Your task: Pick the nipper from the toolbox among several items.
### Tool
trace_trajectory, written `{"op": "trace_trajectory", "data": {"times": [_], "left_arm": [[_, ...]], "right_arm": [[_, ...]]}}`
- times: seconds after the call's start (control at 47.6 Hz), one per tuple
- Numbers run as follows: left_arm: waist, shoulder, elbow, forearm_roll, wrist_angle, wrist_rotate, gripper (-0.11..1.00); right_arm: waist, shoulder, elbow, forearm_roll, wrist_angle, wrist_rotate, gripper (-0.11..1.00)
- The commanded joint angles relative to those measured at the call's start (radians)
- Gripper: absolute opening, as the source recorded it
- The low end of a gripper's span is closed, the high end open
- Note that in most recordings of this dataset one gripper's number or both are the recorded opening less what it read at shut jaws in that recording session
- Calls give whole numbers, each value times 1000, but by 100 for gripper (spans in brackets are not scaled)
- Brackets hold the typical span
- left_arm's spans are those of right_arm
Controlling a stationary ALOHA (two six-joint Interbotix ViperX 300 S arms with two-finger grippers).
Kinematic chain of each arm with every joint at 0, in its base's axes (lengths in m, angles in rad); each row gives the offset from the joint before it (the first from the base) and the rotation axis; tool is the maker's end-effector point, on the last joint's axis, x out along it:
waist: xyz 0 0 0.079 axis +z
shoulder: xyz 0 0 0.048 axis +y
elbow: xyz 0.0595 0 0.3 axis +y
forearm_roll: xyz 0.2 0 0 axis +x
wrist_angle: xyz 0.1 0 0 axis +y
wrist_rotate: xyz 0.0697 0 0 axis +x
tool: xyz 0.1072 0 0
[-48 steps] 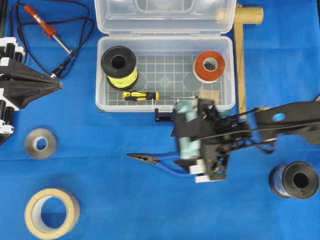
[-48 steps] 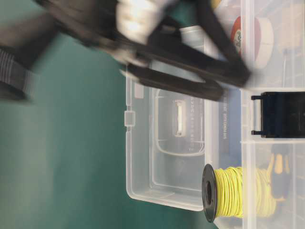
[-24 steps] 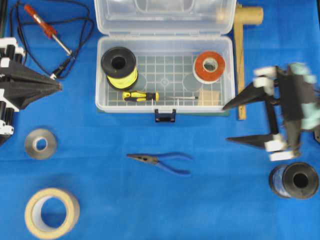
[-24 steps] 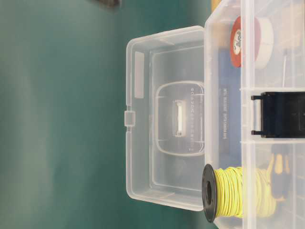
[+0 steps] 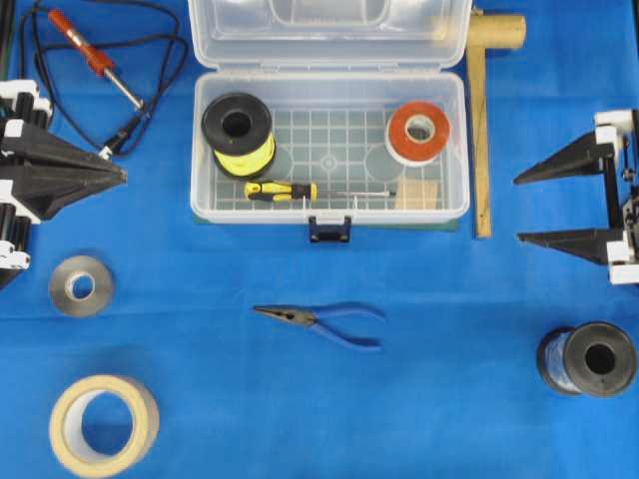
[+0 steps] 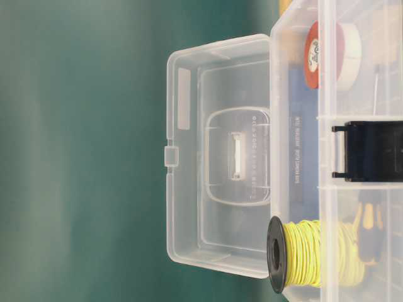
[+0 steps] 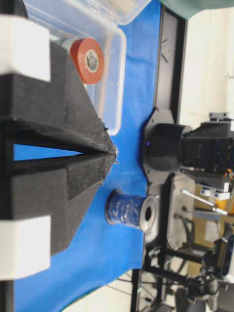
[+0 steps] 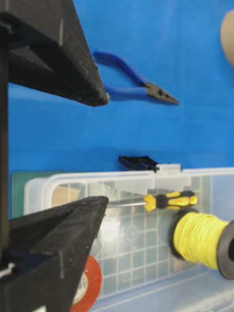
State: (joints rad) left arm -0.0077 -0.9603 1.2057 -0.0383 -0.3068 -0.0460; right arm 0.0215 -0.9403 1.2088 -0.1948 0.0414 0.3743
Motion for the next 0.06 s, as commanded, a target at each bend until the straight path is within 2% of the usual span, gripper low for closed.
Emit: {"op": "trace_trajectory", "data": {"times": [0.0, 0.042], "left_arm": [[-6, 9, -11, -2, -11, 3, 0], [-8, 8, -11, -2, -11, 3, 0]], "right_arm": [[0, 2, -8, 3, -15, 2, 76], [0, 3, -8, 3, -15, 2, 76]]}}
